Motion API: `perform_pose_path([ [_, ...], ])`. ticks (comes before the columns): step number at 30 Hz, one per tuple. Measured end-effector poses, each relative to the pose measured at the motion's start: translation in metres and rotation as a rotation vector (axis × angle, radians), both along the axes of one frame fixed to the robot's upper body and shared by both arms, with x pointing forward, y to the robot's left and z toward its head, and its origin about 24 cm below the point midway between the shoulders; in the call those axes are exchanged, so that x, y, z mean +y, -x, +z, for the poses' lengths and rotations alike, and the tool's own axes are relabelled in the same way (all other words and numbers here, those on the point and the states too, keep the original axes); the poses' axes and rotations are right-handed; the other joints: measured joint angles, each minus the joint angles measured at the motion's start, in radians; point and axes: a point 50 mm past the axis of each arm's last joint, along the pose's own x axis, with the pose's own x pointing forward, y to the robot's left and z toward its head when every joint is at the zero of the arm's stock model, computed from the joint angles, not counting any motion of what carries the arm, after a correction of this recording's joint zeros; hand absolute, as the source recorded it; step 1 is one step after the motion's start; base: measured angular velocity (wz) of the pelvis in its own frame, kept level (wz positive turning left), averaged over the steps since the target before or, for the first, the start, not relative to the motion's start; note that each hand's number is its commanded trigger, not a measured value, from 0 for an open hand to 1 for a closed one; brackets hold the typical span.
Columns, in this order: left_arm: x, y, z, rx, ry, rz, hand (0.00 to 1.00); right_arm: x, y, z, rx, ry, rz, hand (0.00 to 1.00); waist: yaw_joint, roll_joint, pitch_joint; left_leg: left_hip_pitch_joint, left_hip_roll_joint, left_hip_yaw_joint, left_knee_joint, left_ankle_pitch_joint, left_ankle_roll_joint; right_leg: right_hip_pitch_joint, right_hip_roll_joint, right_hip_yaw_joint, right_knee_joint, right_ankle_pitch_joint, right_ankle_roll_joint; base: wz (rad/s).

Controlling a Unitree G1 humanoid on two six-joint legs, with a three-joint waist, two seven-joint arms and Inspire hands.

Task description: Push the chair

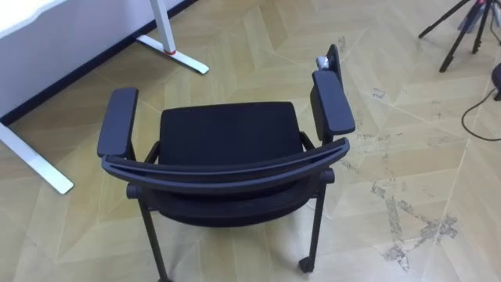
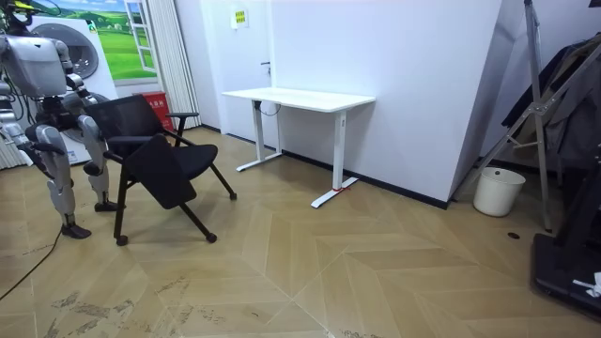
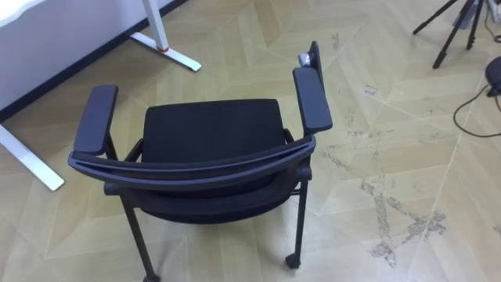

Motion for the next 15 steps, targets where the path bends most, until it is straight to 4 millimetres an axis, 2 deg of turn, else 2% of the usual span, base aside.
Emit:
perform_pose_path([
  [10, 0.0015, -0.0014, 0.0005, -0.007, -0.028, -0.016, 0.0, -0.0024, -0.0013, -0.0002, 0.028, 0.074, -0.014, 0.0, -0.004, 0.0, 0.0001, 0.001, 0.0, 0.0, 0.003, 0.0, 0.0, 0.017, 0.0, 0.0, 0.001, -0.001, -0.001, 0.01],
  [15, 0.0042, 0.0028, 0.0002, 0.003, -0.032, 0.01, 0.0, -0.0073, -0.002, 0.0003, 0.045, 0.104, -0.049, 0.0, -0.018, -0.001, 0.0011, 0.002, 0.0, -0.001, 0.002, 0.0, 0.001, 0.013, 0.001, 0.0, 0.002, -0.008, -0.003, 0.06],
])
